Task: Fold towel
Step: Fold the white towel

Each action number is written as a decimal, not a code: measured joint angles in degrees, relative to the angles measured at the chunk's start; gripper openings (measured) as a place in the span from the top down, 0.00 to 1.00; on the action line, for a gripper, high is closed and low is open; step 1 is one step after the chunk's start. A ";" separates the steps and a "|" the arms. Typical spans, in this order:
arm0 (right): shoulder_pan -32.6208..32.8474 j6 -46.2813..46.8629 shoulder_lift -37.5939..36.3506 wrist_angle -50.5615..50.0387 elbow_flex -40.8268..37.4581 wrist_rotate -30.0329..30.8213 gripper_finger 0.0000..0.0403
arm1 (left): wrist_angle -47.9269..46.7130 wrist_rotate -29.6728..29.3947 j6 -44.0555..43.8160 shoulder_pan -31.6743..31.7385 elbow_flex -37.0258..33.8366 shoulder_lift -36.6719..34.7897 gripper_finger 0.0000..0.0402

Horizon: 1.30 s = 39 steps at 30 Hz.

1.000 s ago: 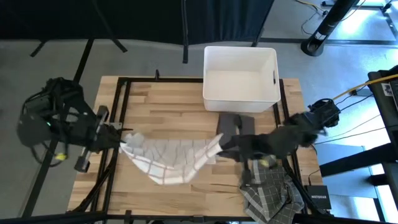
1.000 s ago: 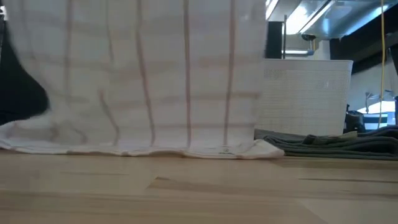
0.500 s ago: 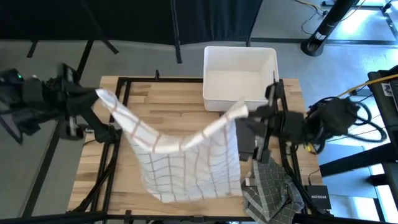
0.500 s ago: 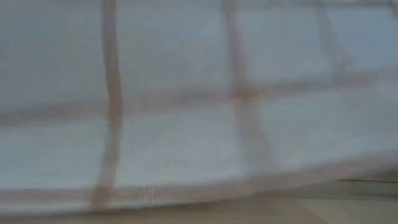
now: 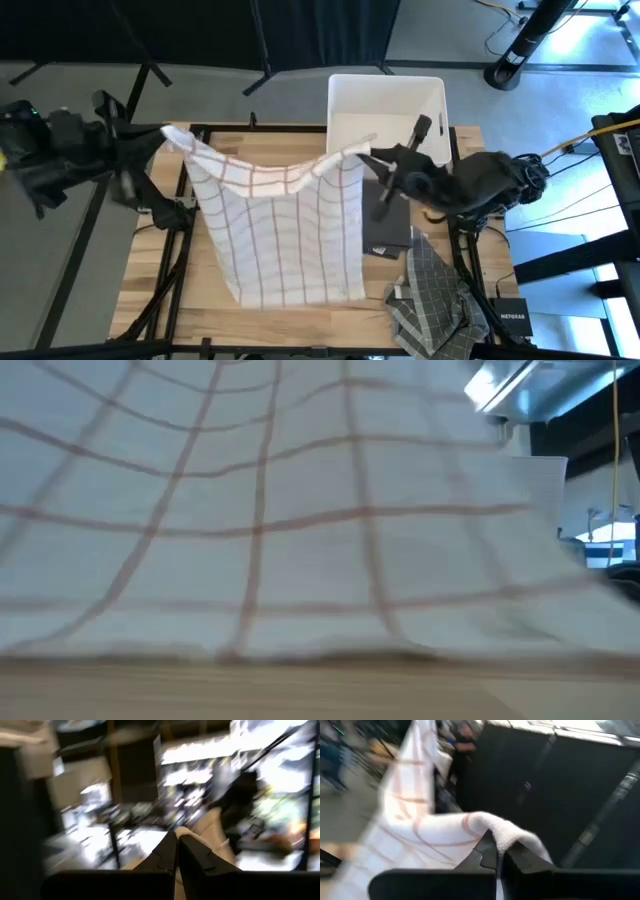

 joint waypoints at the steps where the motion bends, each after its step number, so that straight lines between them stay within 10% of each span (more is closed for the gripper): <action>1: 0.06 -1.03 0.00 2.59 0.00 -2.09 0.99 | 0.04 3.98 -1.02 -0.28 0.14 0.15 0.99; 10: 4.01 -7.87 -0.08 19.12 0.00 -15.30 0.99 | 5.67 22.97 -1.64 -4.60 3.50 2.23 0.99; 17: 9.04 -11.57 -0.11 24.91 0.02 -16.85 0.99 | 8.80 25.49 4.02 -6.16 5.36 5.07 0.99; 33: 7.57 -14.29 -0.13 17.17 0.06 -2.43 0.99 | 9.50 0.41 20.24 -2.96 5.52 5.26 0.99; 39: -0.78 -11.22 -0.11 2.59 0.04 3.81 0.99 | 6.75 -0.45 20.48 3.50 5.49 3.73 0.99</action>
